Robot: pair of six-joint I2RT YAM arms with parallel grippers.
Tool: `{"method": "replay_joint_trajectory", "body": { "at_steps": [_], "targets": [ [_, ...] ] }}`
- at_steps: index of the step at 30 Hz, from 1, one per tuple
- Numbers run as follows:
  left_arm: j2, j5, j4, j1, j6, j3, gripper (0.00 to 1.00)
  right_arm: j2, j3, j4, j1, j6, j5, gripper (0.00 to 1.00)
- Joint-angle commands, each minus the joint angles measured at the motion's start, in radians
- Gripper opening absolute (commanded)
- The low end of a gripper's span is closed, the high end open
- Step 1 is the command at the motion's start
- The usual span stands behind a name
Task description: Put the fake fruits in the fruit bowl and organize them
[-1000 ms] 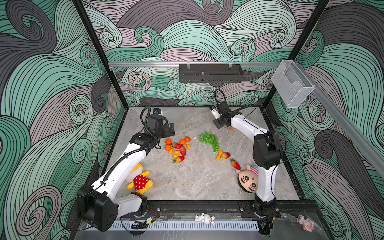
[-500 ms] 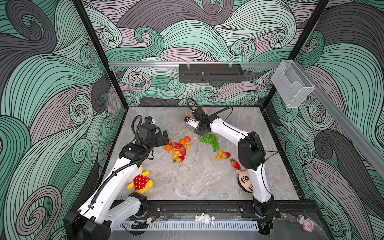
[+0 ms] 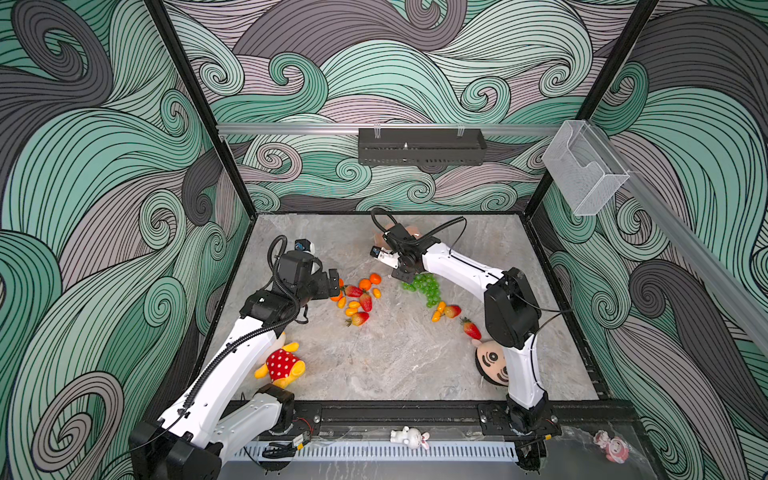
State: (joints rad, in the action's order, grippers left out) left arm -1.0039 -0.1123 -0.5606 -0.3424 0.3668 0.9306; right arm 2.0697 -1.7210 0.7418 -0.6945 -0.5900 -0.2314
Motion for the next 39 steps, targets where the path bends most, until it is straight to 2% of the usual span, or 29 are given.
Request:
{"method": "replay_joint_trajectory", "body": {
  "at_steps": [1,6,15,21,25,31,35,39],
  "targets": [
    [-0.002,0.061,0.017,0.007,-0.019,0.004,0.98,-0.054,0.072,0.116,-0.018,0.046,0.023,0.00],
    [-0.048,0.143,0.041,0.007,-0.017,0.013,0.99,-0.042,0.067,0.090,-0.020,0.042,0.019,0.00],
    [-0.054,0.138,0.033,0.007,-0.029,0.019,0.99,0.172,-0.213,0.147,-0.030,0.053,0.000,0.00],
    [-0.055,0.128,0.027,0.007,-0.031,0.022,0.99,0.219,-0.272,0.174,-0.049,0.053,0.021,0.14],
    [-0.058,0.127,0.024,0.008,-0.030,0.025,0.99,0.209,-0.272,0.175,-0.053,0.058,0.032,0.23],
    [-0.056,0.127,0.019,0.009,-0.032,0.029,0.99,0.162,-0.273,0.176,-0.050,0.094,0.081,0.30],
    [-0.055,0.194,0.043,0.007,-0.079,0.033,0.99,0.084,-0.236,0.143,-0.036,0.185,0.165,0.33],
    [-0.085,0.254,0.067,0.003,-0.087,0.058,0.99,-0.071,-0.048,-0.019,-0.012,0.333,0.217,0.34]
  ]
}}
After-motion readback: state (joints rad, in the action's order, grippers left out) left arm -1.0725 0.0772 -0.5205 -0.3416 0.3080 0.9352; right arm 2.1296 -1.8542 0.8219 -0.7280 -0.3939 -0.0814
